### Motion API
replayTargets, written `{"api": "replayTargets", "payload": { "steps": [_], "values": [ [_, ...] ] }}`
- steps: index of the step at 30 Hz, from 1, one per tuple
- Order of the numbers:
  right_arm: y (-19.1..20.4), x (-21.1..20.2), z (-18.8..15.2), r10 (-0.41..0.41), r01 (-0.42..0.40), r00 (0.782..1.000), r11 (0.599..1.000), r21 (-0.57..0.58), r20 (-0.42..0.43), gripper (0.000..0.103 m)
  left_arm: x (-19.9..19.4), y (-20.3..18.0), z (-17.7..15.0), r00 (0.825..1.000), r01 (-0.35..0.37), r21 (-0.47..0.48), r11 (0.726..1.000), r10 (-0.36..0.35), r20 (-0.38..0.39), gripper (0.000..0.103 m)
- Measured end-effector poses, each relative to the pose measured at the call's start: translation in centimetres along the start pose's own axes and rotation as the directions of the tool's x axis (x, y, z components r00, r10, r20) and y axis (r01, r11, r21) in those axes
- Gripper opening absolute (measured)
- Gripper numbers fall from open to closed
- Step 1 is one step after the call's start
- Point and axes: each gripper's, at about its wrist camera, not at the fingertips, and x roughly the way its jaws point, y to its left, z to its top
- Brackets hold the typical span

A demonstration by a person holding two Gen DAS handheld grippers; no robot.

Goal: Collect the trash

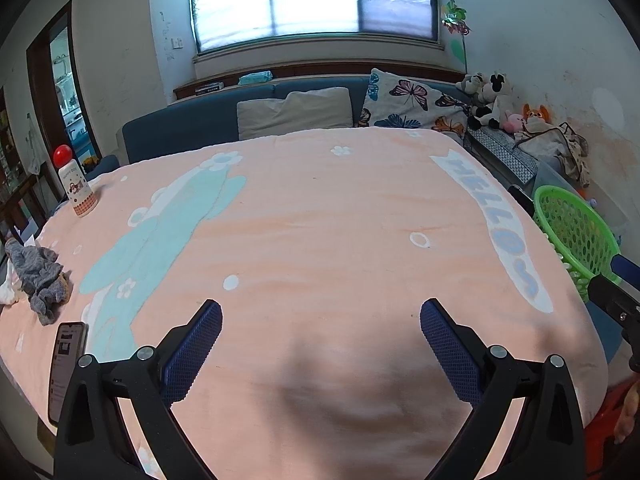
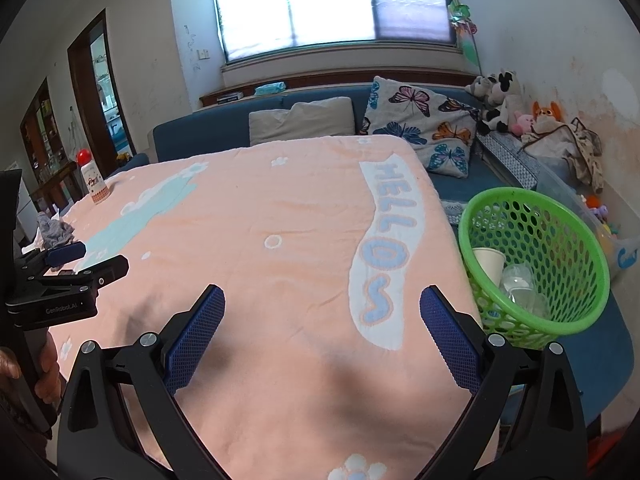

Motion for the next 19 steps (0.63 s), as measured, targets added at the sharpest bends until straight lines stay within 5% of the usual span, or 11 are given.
{"api": "replayTargets", "payload": {
  "steps": [19],
  "values": [
    [-0.09, 0.46, -0.30, 0.004, -0.004, 1.000, 1.000, 0.001, -0.009, 0.097, 0.19, -0.23, -0.19, 1.000, -0.007, 0.003, 1.000, 0.007, -0.003, 0.096]
  ]
}}
